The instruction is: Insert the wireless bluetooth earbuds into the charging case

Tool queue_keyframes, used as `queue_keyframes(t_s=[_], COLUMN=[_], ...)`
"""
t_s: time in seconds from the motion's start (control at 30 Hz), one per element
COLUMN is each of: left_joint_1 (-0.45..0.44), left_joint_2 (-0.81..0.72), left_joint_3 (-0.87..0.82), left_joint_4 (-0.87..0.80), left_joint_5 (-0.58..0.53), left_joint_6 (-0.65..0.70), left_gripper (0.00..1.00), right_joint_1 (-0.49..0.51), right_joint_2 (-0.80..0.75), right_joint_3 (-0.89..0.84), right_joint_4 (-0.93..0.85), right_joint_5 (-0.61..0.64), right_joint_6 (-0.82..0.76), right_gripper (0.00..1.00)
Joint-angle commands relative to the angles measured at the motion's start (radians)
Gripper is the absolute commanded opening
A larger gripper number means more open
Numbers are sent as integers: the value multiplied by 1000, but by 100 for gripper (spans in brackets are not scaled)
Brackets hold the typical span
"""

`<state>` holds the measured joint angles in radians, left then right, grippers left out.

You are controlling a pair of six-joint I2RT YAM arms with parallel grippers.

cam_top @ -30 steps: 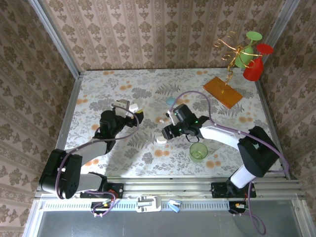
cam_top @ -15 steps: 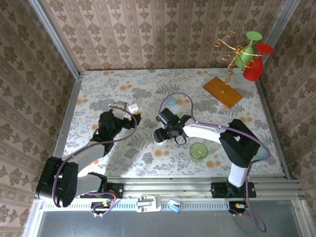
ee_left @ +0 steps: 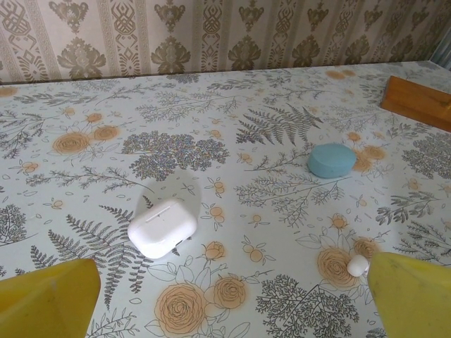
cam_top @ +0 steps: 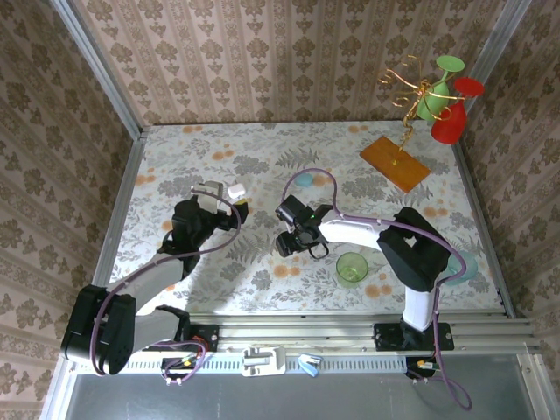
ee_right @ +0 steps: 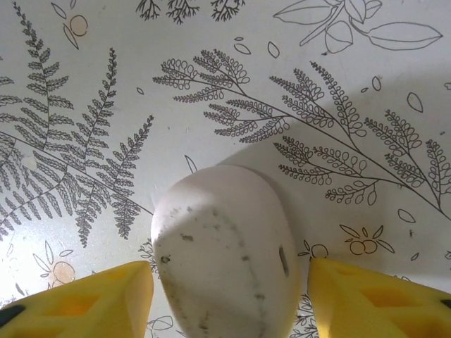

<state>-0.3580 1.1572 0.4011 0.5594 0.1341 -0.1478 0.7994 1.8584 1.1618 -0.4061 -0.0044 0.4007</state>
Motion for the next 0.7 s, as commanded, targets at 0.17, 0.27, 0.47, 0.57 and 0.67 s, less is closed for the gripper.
queue_keyframes(t_s=[0.17,0.27,0.47,0.57,0.67], left_joint_1=[8,8,8,8,8], left_joint_2=[-7,-10,-24,-27,-30], left_joint_3=[-7,-8,-13,-14,-14], left_joint_4=[0,-3,-14,-19,-25], left_joint_5=[22,24,21,19,15], left_joint_6=[7,2,4,4,5], left_gripper=[98,98,99,99,99], right_joint_1=[4,4,-6,-19,-25], right_joint_2=[-5,16,7,27,73], right_joint_3=[32,52,73,120,183], right_joint_4=[-42,-62,-68,-119,-204], right_joint_5=[35,42,44,77,96], right_joint_6=[-6,-16,-6,61,133], right_gripper=[59,60,68,68,68])
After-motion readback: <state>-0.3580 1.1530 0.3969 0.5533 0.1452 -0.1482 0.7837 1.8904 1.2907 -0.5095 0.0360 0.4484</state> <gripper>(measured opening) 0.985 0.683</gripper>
